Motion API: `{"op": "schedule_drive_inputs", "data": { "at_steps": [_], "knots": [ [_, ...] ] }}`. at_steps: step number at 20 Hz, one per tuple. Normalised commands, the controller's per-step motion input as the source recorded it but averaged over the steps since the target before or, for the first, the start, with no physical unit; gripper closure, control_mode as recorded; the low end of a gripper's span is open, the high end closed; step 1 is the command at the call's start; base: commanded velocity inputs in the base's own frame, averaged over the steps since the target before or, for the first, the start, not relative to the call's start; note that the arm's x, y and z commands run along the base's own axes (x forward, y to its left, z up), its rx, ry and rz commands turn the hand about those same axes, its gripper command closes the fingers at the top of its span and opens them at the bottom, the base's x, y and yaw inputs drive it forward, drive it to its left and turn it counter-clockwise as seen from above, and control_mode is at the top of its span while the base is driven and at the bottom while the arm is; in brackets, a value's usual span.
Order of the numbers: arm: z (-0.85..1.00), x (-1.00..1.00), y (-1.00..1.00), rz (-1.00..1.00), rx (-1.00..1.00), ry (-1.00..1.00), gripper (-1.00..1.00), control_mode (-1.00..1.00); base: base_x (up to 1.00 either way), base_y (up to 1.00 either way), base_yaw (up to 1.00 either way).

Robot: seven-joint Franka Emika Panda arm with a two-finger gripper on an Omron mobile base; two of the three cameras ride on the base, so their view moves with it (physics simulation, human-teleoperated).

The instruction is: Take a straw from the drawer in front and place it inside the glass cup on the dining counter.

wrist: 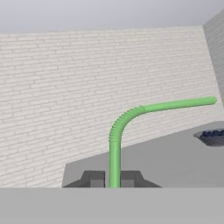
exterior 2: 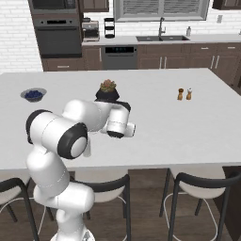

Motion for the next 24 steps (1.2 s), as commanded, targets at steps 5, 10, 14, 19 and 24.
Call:
{"op": "schedule_drive_inputs", "data": {
  "at_steps": [5,10,14,19,24],
  "knots": [
    [0.01,-0.10,0.00,0.00,0.00,0.00,1.00,-1.00,0.00,0.00,0.00],
    [-0.02,0.00,0.00,0.00,0.00,0.00,1.00,-1.00,0.00,0.00,0.00],
    [-0.14,0.00,0.00,0.00,0.00,0.00,1.00,-1.00,0.00,0.00,0.00],
    [-0.24,0.04,0.00,0.00,0.00,0.00,1.00,-1.00,0.00,0.00,0.00],
    [-0.20,0.05,0.00,0.00,0.00,0.00,1.00,-1.00,0.00,0.00,0.00]
  ]
}}
